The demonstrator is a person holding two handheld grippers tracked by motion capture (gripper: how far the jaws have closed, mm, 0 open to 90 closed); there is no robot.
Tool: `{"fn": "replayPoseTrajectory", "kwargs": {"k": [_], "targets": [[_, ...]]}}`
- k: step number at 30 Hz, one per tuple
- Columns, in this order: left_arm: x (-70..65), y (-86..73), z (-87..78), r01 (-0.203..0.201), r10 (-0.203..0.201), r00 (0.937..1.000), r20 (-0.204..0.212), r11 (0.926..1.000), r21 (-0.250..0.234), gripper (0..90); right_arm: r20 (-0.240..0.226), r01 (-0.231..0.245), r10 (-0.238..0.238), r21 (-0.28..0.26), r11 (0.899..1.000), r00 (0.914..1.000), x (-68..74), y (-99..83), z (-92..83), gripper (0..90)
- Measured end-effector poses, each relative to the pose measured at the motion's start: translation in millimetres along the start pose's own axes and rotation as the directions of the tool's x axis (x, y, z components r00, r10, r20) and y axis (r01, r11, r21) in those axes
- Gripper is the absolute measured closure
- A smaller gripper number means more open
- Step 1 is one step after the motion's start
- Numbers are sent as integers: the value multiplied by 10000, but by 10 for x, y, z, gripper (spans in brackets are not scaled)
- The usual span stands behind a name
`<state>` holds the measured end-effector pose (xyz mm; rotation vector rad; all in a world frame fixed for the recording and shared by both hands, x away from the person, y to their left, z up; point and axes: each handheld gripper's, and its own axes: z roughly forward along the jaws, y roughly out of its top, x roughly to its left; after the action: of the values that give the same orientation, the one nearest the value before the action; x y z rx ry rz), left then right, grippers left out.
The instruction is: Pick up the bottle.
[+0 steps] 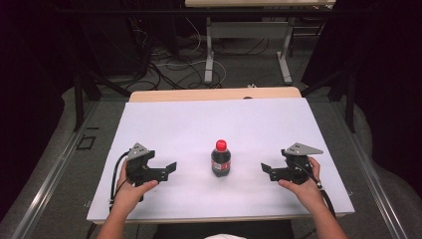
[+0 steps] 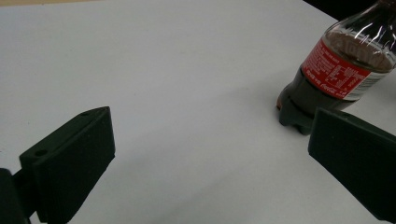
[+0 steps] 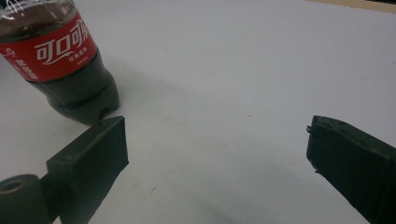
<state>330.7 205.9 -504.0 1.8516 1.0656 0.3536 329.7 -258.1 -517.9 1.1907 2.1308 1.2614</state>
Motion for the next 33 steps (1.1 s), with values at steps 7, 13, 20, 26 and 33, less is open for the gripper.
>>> {"fn": "replayPoseTrajectory", "kwargs": {"k": [7, 13, 20, 26, 33], "targets": [[12, -17, -21, 152, -152, 9999, -56, 9999, 77, 11, -778, 431, -414, 204, 9989, 9961, 101, 61, 100, 120], [-22, -3, -29, -17, 17, 10000, -27, 10000, -1, 19, -1555, 1148, -1146, -82, 9934, 9812, 297, 219, 240, 157], [-20, -31, -54, -94, 95, 10000, -26, 9999, 141, 33, -2543, 1766, -1721, -50, 9843, 9517, 592, 374, 502, 163], [-10, -32, -64, -195, 196, 9998, -107, 9998, 93, 37, -3077, 1904, -1769, 140, 9816, 9349, 740, 384, 765, 182], [-15, -51, -53, -280, 283, 9994, -202, 9995, 178, 37, -3238, 2149, -1921, 358, 9760, 9264, 827, 371, 952, 214]]}}
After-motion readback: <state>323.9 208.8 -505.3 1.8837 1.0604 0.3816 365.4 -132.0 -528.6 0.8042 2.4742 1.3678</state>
